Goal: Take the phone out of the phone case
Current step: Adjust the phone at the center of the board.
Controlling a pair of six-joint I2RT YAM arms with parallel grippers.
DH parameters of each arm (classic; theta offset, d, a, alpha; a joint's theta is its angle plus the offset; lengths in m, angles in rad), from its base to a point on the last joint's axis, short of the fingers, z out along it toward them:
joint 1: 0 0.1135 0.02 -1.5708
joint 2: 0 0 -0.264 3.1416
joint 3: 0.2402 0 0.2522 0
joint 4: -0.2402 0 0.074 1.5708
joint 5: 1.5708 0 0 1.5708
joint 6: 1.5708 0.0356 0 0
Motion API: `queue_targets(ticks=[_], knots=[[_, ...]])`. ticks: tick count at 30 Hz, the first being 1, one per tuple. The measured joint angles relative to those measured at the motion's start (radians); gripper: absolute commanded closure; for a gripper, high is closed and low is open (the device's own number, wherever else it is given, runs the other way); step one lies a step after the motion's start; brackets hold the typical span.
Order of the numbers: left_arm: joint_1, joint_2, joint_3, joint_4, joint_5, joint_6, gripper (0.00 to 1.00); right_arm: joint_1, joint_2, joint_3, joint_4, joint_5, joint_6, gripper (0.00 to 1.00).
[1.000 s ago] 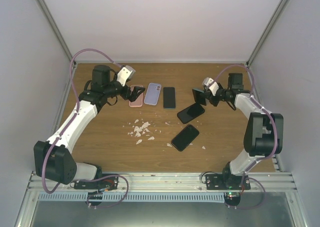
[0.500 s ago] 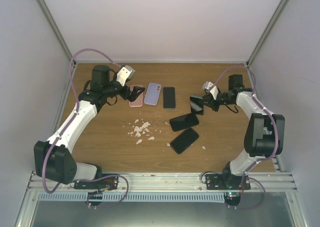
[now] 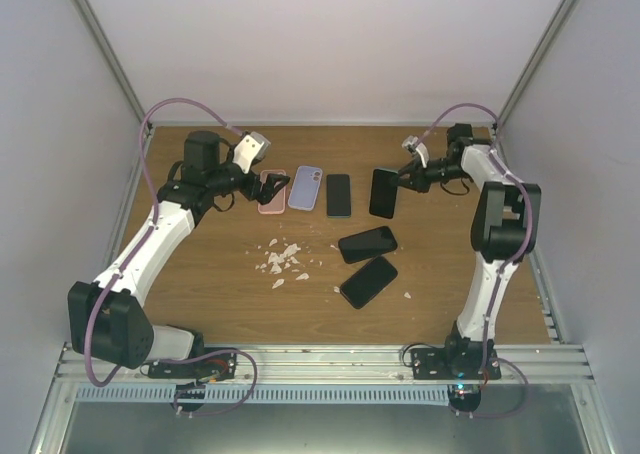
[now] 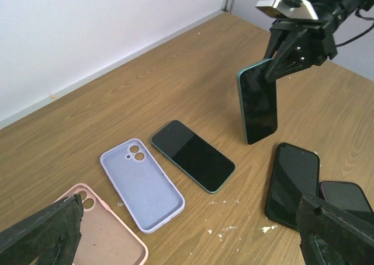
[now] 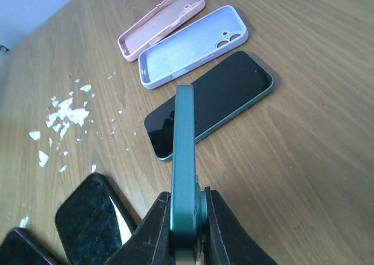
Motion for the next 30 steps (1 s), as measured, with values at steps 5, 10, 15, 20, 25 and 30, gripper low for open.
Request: queue_targets(ticks=[5, 10, 15, 20, 25, 30], knots=[[0.000, 0.000, -0.007, 0.000, 0.002, 0.000, 0.01, 0.000, 0.168, 0.166, -0.116, -0.076, 0.023, 0.99], [0.000, 0.003, -0.014, 0.001, 0.002, -0.004, 0.01, 0.000, 0.294, 0.298, -0.221, -0.142, 0.027, 0.91], [0.000, 0.011, -0.016, 0.005, 0.003, -0.008, 0.01, -0.001, 0.377, 0.382, -0.260, -0.169, 0.076, 0.83], [0.000, 0.019, -0.017, 0.005, 0.003, -0.008, 0.01, -0.001, 0.425, 0.423, -0.225, -0.159, 0.154, 0.82], [0.000, 0.023, -0.017, 0.005, 0.003, -0.011, 0.01, -0.001, 0.470, 0.480, -0.162, -0.122, 0.224, 0.68], [0.000, 0.029, -0.017, 0.006, 0.003, -0.017, 0.01, -0.001, 0.521, 0.525, -0.087, -0.067, 0.276, 0.55]])
